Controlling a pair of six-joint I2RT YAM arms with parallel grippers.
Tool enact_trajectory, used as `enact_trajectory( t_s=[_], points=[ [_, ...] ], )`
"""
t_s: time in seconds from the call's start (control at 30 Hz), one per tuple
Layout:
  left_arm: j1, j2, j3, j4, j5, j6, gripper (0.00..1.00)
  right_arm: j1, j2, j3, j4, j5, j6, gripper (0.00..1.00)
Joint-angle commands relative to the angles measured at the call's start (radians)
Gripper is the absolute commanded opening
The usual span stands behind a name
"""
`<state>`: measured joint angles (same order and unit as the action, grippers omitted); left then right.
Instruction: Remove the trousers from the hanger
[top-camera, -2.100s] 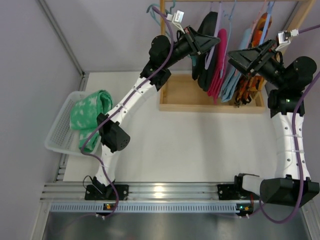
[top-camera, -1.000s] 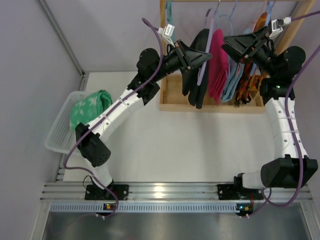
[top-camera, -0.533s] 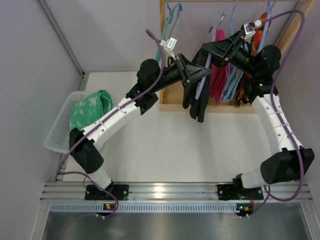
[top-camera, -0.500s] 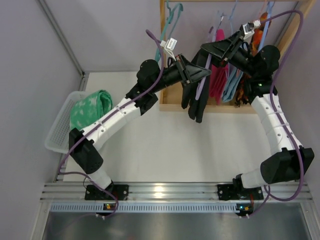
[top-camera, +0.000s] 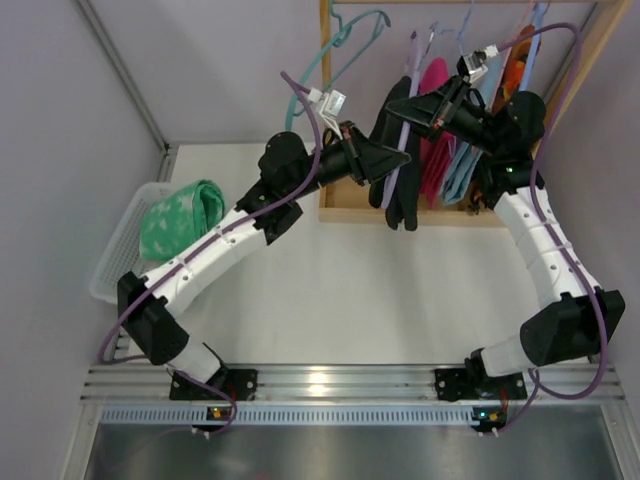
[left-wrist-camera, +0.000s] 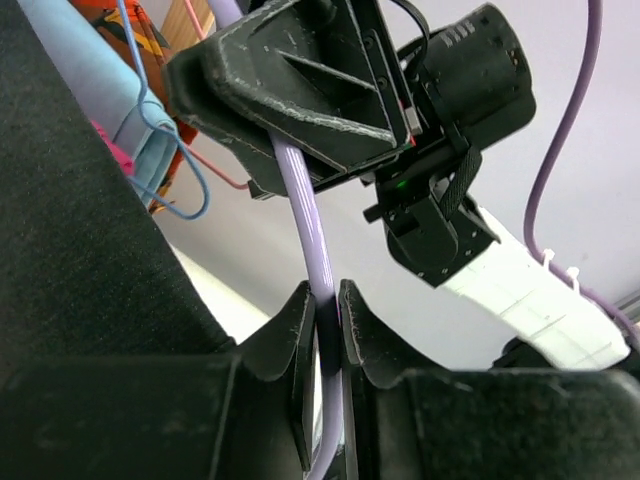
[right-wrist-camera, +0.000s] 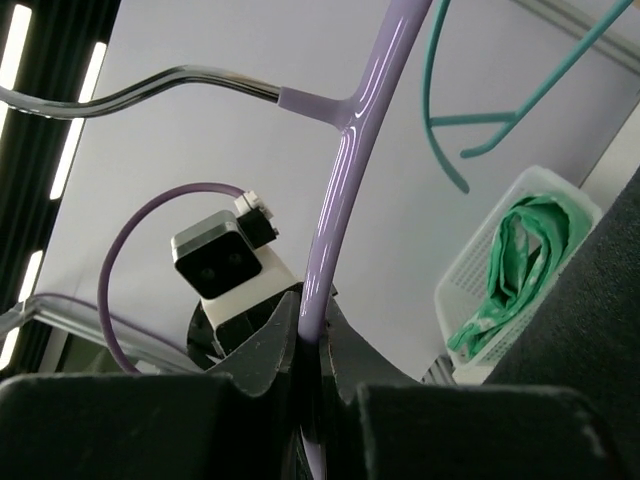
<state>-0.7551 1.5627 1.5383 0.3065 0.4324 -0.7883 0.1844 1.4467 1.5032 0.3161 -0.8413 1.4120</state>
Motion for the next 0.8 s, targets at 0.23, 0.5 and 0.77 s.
enact_trajectory(
  t_s=[0.23, 0.5, 0.77],
  points=[
    [0.039, -0.337, -0.176, -0.05, -0.085, 0.478, 0.5, 0.01, -0.058, 0.002, 0.166, -0.041, 0.061, 0.0],
    [0.036, -0.484, -0.423, -0.099, -0.139, 0.684, 0.73, 0.01, -0.068, -0.074, 0.192, -0.058, 0.143, 0.0],
    [-0.041, -0.481, -0.512, -0.095, -0.207, 0.978, 0.8, 0.013, -0.089, -0.086, 0.141, -0.062, 0.208, 0.0]
  ],
)
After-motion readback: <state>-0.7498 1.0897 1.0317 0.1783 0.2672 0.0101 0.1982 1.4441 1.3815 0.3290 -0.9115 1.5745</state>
